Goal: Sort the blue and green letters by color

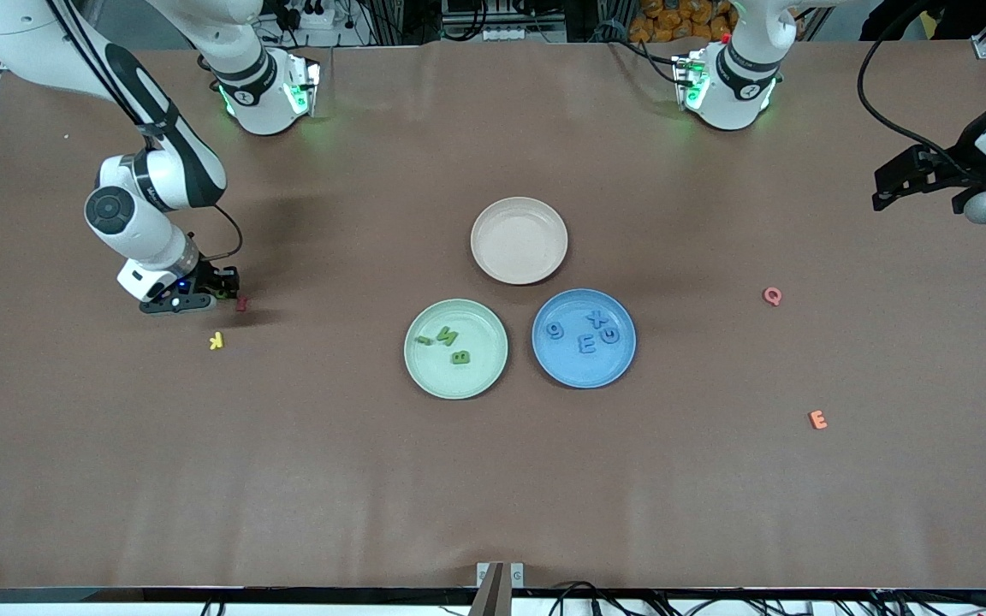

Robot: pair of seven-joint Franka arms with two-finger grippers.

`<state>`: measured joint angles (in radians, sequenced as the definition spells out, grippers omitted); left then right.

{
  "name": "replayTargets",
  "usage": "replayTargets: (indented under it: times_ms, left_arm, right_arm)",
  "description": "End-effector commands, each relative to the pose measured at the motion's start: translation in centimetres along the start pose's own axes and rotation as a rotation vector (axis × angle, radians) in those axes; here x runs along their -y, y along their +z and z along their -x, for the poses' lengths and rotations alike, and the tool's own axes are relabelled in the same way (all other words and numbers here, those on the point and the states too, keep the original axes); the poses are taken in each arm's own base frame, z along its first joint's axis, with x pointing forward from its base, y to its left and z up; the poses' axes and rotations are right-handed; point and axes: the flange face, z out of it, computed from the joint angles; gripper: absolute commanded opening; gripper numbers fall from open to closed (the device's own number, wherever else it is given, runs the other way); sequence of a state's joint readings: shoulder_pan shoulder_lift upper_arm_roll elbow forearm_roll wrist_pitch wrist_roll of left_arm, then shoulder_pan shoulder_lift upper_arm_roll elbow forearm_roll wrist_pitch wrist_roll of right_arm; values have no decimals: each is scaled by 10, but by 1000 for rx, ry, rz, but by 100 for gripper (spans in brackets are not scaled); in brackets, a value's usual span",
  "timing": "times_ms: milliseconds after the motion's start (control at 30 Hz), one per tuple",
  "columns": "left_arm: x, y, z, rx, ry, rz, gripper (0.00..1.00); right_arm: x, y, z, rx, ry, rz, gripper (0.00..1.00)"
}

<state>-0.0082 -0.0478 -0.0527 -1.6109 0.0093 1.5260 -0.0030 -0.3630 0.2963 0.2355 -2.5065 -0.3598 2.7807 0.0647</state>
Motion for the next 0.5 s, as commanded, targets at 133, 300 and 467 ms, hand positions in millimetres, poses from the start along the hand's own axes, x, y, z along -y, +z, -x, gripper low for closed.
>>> replayTargets:
  times_ms: [133,300,467]
  left_arm:
    - [1,-5,0,6,15,22,100]
    - [0,-4,0,7,15,22,100]
    - [2,-4,0,9,12,22,100]
  right_arm:
    - [0,1,3,-6,-24,10,6]
    - [0,-3,1,-8,-20,14,1]
    - [-3,-15,-4,-20,-13,31,0]
